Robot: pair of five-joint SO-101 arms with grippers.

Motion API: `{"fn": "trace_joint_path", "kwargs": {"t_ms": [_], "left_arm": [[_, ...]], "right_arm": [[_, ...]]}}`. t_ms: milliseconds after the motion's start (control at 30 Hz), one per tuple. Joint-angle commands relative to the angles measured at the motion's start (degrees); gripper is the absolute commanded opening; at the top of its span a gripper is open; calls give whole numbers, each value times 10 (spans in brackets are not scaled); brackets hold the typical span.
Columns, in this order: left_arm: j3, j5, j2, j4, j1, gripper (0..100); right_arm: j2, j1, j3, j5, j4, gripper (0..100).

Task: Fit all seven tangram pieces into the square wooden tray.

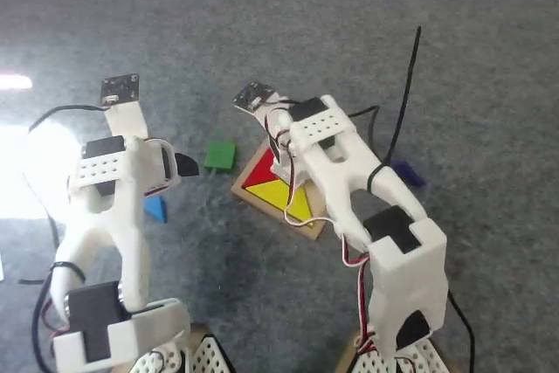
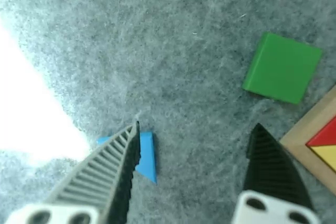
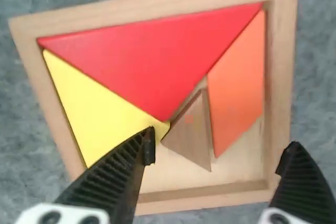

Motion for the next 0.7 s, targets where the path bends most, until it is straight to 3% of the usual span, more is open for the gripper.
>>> {"fn": "trace_joint_path", "kwargs": {"t_ms": [0, 133, 333, 533, 667], "left_arm": [[-7, 4, -25, -13, 4, 315], [-7, 4, -25, -13, 4, 315], [-13, -4, -25, -13, 4, 315], [-86, -46, -4, -4, 68, 314], [-221, -46, 114, 81, 106, 315]], "right_arm": [[-2, 2, -68, 10, 31, 365], [-35, 9, -84, 4, 67, 365], [-231, 69, -13, -20, 105, 365], [-438, 162, 248, -45, 47, 365], [-534, 242, 450, -32, -61, 365]]}}
